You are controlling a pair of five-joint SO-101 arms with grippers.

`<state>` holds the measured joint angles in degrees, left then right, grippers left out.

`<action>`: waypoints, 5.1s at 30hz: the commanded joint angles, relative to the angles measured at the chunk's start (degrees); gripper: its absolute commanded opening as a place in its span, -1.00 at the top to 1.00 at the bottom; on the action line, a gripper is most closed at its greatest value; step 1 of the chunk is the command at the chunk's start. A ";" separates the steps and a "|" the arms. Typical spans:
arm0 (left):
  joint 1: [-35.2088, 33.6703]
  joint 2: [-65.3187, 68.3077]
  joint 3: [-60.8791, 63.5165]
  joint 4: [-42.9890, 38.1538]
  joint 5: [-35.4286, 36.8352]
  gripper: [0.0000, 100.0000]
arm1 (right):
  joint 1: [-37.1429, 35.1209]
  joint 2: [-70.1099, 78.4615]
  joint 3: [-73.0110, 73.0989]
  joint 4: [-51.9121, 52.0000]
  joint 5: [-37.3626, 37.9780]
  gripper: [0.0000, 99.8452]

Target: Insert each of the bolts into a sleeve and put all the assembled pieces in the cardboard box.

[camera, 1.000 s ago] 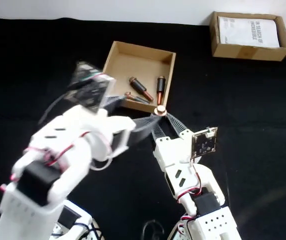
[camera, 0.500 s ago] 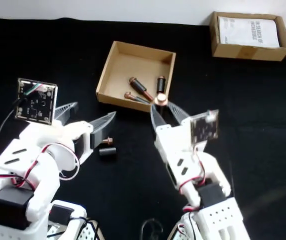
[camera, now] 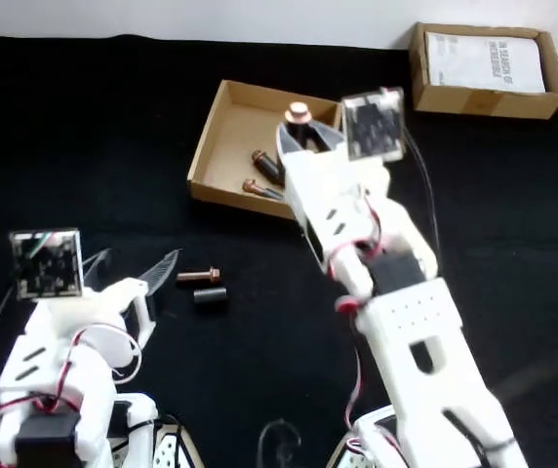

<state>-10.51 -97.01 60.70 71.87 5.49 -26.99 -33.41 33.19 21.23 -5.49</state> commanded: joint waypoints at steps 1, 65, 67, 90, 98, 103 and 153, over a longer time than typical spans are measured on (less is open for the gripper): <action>-2.86 -6.90 5.41 -0.09 0.26 0.40 | 0.40 9.19 -12.00 0.22 0.35 0.99; -17.89 -6.81 36.44 -6.07 0.26 0.39 | -7.52 86.81 -112.75 52.79 21.27 0.37; -17.89 -6.81 36.44 -6.07 0.26 0.39 | -7.69 86.11 -116.62 56.75 21.27 0.37; -17.89 -6.55 36.44 -6.15 0.26 0.39 | -19.91 72.75 -126.99 79.96 7.38 0.37; -19.56 -6.64 36.44 -7.30 0.26 0.39 | -27.47 57.71 -94.99 79.87 6.86 0.37; -21.14 -6.64 36.44 -9.49 0.26 0.39 | -29.32 50.24 -76.00 79.78 10.99 0.37; -35.91 -6.55 36.44 -21.36 0.35 0.40 | -25.36 68.79 -60.26 64.31 35.60 0.37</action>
<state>-45.85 -102.11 96.13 51.21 5.67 -52.92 34.64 -23.16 85.58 29.58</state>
